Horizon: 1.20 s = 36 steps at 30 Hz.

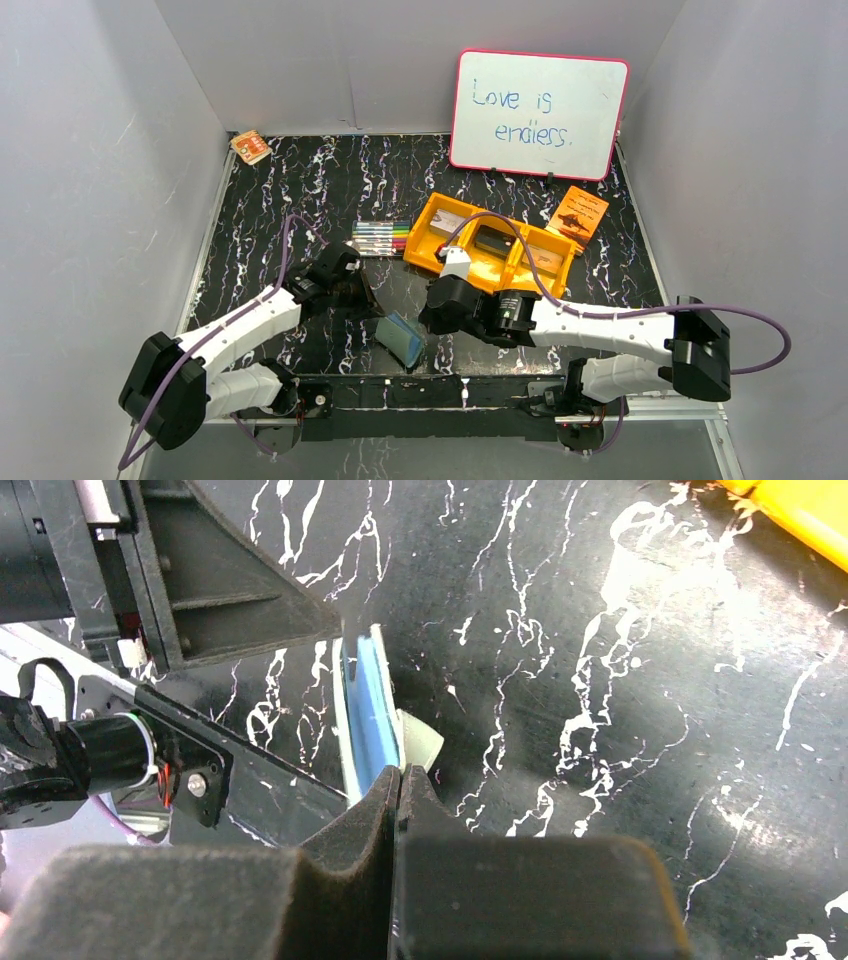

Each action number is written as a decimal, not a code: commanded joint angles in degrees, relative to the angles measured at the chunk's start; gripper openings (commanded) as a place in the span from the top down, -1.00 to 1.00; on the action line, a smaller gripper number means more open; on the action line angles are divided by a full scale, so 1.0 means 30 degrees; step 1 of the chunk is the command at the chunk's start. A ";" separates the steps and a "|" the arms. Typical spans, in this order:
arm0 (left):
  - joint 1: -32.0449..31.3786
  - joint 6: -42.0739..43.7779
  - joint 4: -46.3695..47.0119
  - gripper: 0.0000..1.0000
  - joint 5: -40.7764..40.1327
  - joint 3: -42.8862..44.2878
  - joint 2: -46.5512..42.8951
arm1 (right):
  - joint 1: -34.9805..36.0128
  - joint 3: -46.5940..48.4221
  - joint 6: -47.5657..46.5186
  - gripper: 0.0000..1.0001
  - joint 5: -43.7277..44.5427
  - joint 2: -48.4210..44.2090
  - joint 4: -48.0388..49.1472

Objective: Put the credit cards into the card holder
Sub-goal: Open the card holder at the center of the board.

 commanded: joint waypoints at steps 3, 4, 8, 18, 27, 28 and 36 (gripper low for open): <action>-0.0082 0.0366 -0.0696 1.00 -0.0048 -0.0733 -0.0981 | -0.0035 -0.0252 0.1054 1.00 0.1572 -0.1124 -0.0772; -0.0082 0.0338 -0.0629 1.00 -0.0011 -0.0799 -0.1096 | -0.0022 -0.0283 0.1097 1.00 0.1608 -0.1142 -0.0819; -0.0082 0.0108 0.0019 0.82 0.0230 -0.1073 -0.1808 | -0.0020 -0.0371 0.1117 1.00 0.1738 -0.1286 -0.0869; -0.0078 -0.1812 0.1976 -0.67 0.2401 -0.1683 -0.3811 | 0.0152 -0.0131 0.0601 1.00 0.1012 -0.1073 0.0375; -0.0195 -0.2246 0.3237 -0.68 0.4377 -0.2773 -0.3018 | 0.0185 0.0060 0.0605 1.00 0.0884 -0.0848 0.0731; -0.0206 -0.2189 0.3235 -0.66 0.4417 -0.2830 -0.2929 | 0.0170 0.0045 0.0590 1.00 0.0932 -0.0862 0.0713; -0.0283 -0.1188 0.3388 -0.12 0.4441 -0.3223 -0.1348 | 0.0174 -0.0338 0.1063 1.00 0.1355 -0.1091 0.0362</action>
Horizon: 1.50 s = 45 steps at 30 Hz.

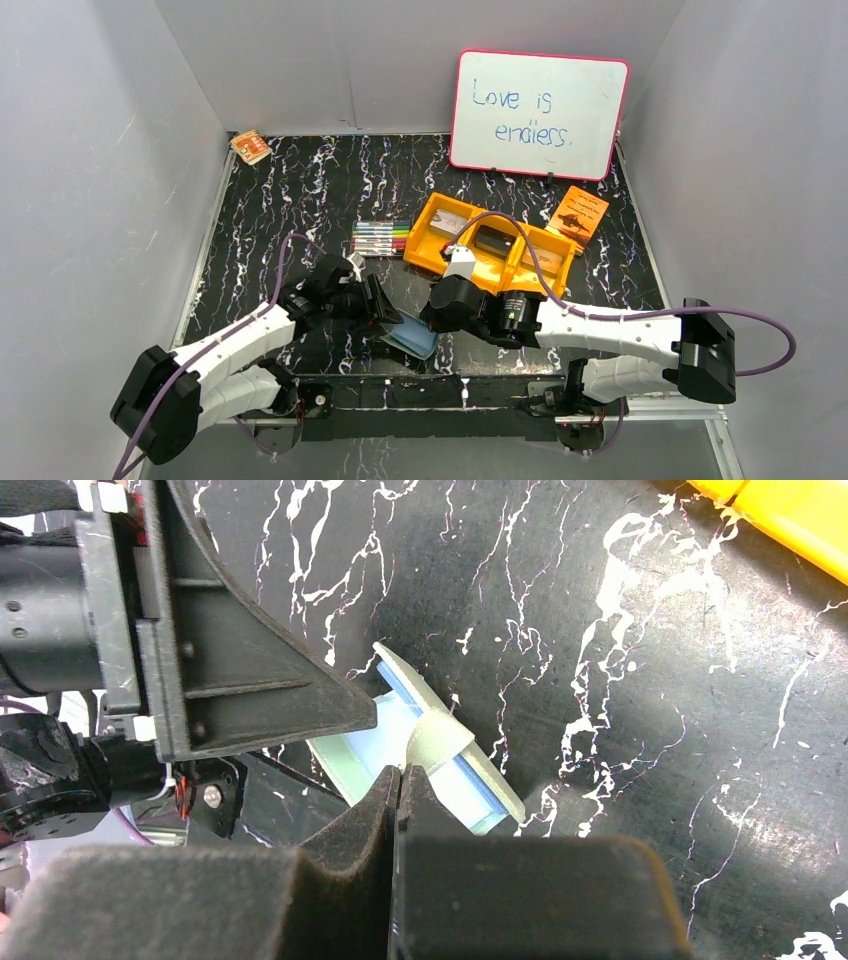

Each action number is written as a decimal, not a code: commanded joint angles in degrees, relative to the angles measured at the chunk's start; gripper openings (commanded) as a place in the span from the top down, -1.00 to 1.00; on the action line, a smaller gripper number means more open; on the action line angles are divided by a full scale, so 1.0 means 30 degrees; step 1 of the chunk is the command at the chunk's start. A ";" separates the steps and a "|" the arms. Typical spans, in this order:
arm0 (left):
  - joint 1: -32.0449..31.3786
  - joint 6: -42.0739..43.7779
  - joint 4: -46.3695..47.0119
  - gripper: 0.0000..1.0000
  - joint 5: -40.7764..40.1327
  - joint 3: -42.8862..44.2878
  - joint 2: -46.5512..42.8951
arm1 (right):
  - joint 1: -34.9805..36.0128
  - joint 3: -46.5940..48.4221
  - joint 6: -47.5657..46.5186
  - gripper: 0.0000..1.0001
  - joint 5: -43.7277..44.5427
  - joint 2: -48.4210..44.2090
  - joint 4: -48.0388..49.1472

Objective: Put the credit cards into the card holder
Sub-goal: Open the card holder at the center of the board.

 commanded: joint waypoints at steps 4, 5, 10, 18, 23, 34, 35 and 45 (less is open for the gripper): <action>-0.0152 0.1494 0.0622 0.24 0.0456 -0.0147 0.2027 | 0.0090 -0.0580 0.1472 1.00 0.1196 -0.0903 -0.0089; -0.0156 0.1673 0.0757 0.32 0.0431 -0.0032 0.2402 | 0.0076 -0.0722 0.1680 1.00 0.1288 -0.1050 -0.0175; -0.0141 0.2785 0.1233 0.68 0.0215 0.1005 0.4494 | 0.0116 -0.1262 0.2538 1.00 0.1872 -0.1856 -0.0780; -0.0152 0.4773 0.1444 1.00 -0.0346 0.3604 0.7354 | 0.0118 -0.2094 0.3094 1.00 0.1707 -0.2189 -0.1128; -0.0155 0.6119 0.1628 1.00 -0.0294 0.4831 0.8667 | 0.0120 -0.2536 0.3324 1.00 0.1661 -0.2575 -0.1898; -0.0150 0.7696 0.2241 1.00 0.0141 0.5312 1.0253 | 0.0120 -0.2310 0.1397 -0.15 0.1433 -0.4557 -0.3983; -0.0155 0.7700 0.2395 1.00 0.0216 0.5243 1.0311 | 0.0116 -0.2165 0.0986 -0.20 0.1237 -0.4608 -0.3928; -0.0149 0.6407 0.2300 1.00 -0.0836 0.4621 0.8861 | -0.2923 -0.2435 -0.0974 -0.46 -0.4983 -0.2614 0.0729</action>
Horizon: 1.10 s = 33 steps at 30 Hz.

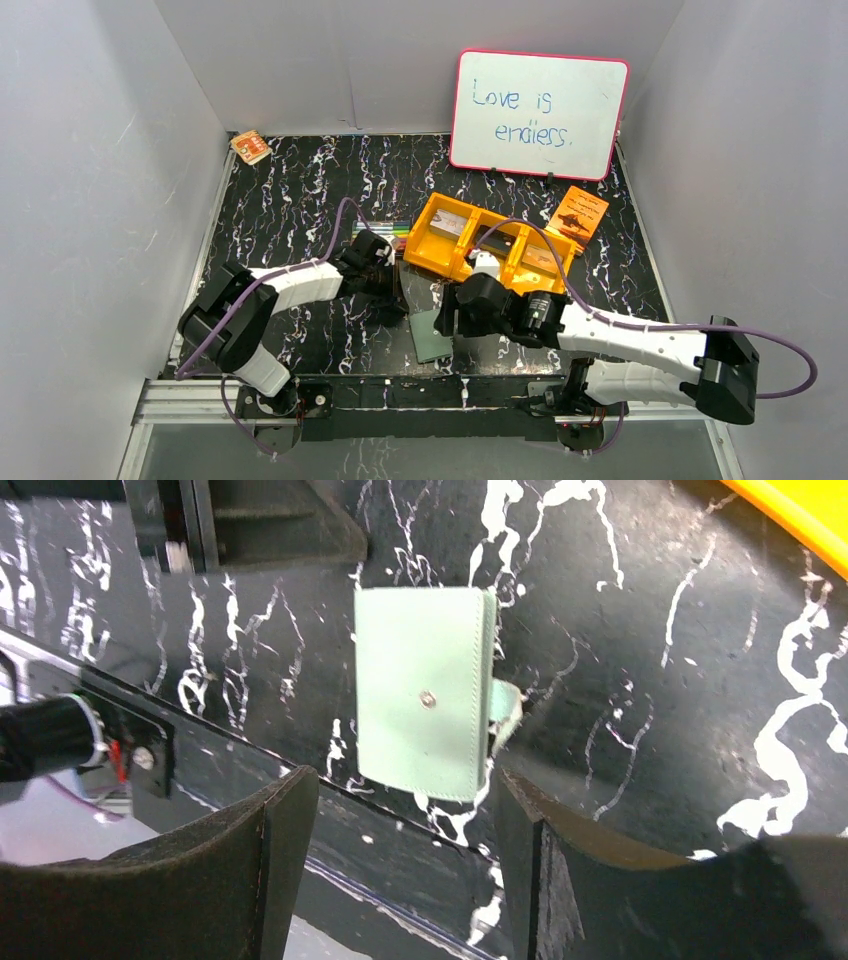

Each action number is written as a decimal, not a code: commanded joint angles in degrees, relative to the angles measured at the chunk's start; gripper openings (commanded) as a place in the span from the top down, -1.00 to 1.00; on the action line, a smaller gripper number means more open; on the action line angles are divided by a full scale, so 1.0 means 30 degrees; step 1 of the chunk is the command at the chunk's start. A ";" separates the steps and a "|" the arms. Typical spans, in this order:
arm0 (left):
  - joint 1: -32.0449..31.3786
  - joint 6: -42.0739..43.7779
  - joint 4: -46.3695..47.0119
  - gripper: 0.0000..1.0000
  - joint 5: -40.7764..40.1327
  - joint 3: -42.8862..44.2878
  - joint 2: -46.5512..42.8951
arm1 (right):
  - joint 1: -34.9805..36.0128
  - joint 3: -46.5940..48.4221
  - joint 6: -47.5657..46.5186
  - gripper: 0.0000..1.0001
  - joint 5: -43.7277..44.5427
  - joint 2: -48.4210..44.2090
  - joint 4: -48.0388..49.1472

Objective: Put the credit cards into the card holder
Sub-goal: Open the card holder at the center of the board.

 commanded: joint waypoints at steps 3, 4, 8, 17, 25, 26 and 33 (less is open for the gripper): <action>-0.0052 -0.1397 -0.0631 0.96 -0.1058 -0.0440 -0.2882 | -0.2282 -0.0084 -0.0886 -0.47 -0.4214 0.1149 0.4365; -0.0067 -0.1575 -0.0780 0.93 -0.1202 -0.0515 -0.3299 | -0.2435 -0.0011 -0.1023 -0.47 -0.4239 0.1483 0.4392; -0.0067 -0.2113 -0.1397 0.91 -0.1616 -0.0865 -0.4793 | -0.2737 0.0576 -0.0764 -0.47 -0.3287 0.2664 0.2498; -0.0069 -0.2684 -0.2359 0.88 -0.2140 -0.1574 -0.6865 | -0.2770 0.0124 -0.0136 -0.45 -0.2186 0.3088 0.0808; -0.0059 -0.3139 -0.2807 0.34 -0.2339 -0.2073 -0.8239 | -0.2842 0.0217 -0.0216 -0.13 -0.2628 0.4563 0.1407; -0.0049 -0.3155 -0.2835 0.16 -0.2406 -0.2151 -0.8414 | -0.2853 0.0283 -0.0241 -0.08 -0.2576 0.4759 0.1374; -0.0068 -0.3416 -0.2958 -0.62 -0.2522 -0.2726 -0.9320 | -0.2941 0.0319 -0.0308 0.34 -0.2687 0.5551 0.1584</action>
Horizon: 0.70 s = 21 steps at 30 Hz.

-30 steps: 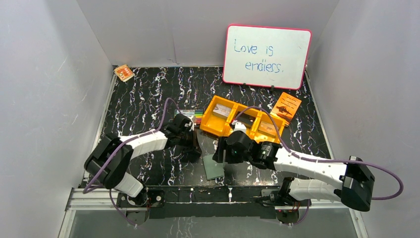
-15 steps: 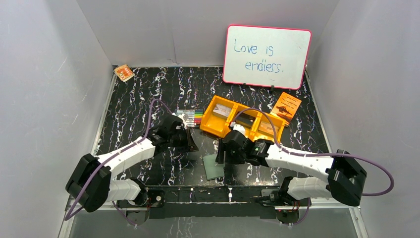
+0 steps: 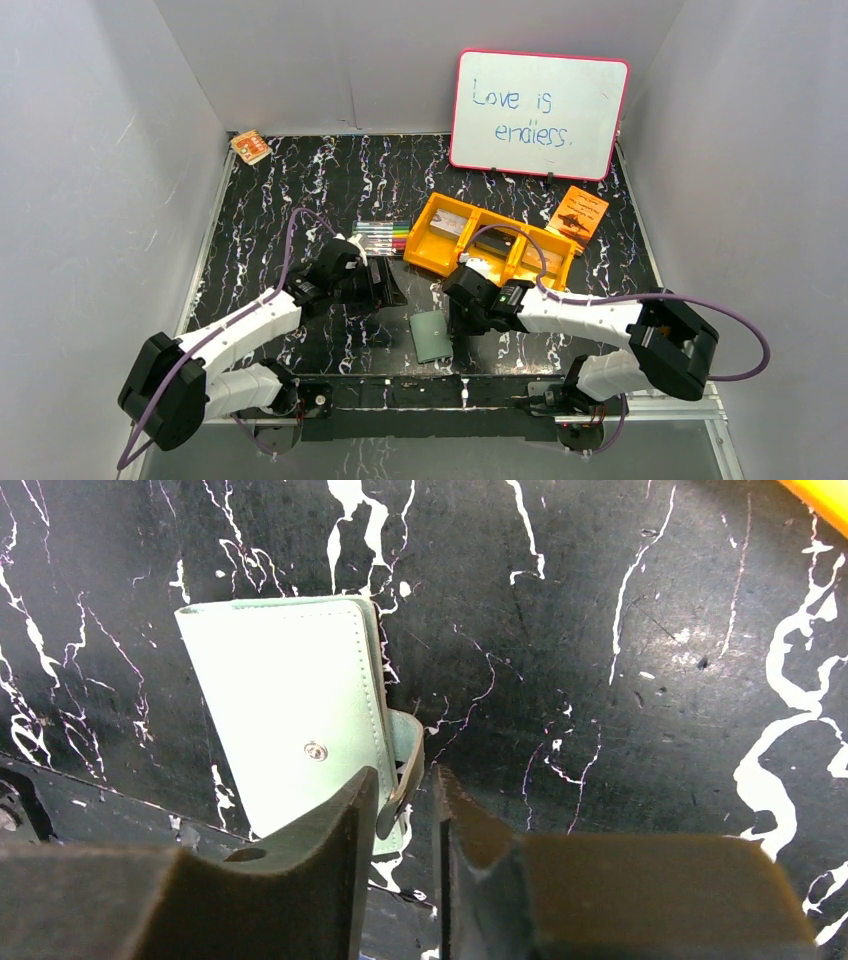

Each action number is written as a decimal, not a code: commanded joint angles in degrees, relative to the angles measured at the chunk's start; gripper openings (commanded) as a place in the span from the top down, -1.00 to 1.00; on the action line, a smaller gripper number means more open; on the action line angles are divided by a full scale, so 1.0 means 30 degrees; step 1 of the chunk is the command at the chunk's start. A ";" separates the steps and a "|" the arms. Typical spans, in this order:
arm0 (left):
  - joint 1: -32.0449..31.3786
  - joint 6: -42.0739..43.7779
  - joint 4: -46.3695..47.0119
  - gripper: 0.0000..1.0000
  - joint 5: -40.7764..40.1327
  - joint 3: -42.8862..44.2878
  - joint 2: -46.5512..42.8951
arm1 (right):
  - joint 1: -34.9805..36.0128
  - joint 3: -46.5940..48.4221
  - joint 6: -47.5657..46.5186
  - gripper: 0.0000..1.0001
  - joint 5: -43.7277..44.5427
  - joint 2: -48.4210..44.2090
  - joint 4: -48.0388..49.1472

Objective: Put the credit cards into the card holder
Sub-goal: Open the card holder at the center of the board.

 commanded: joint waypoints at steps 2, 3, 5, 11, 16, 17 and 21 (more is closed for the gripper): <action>-0.0052 -0.0151 -0.0310 -0.70 -0.0017 -0.0408 -0.1021 | -0.0152 0.0270 0.0058 0.46 0.0067 0.0154 0.0589; -0.0052 -0.0172 -0.0197 -0.75 0.0093 -0.0455 -0.1085 | -0.0146 0.0282 -0.0015 0.53 0.0107 0.0132 0.0586; -0.0060 -0.0247 0.0306 -0.84 0.0510 -0.0604 -0.1084 | -0.0147 0.0398 -0.0258 0.74 0.0197 -0.0016 0.0433; -0.0065 -0.1540 0.2214 -0.89 0.1610 -0.1377 -0.0093 | -0.0146 0.0455 -0.1058 1.00 0.0225 -0.1692 0.0485; -0.0065 -0.1372 0.2460 -0.88 0.3017 -0.0782 0.1464 | -0.0146 -0.0143 -0.1441 1.00 -0.0987 -0.3410 0.1682; -0.0054 -0.1456 0.2507 -0.88 0.3146 -0.0720 0.1657 | -0.0123 -0.0286 -0.1444 1.00 -0.1157 -0.3690 0.1876; -0.0069 -0.1651 0.3033 -0.86 0.3532 -0.0564 0.1864 | -0.0160 -0.0442 -0.1347 1.00 -0.1367 -0.4421 0.1940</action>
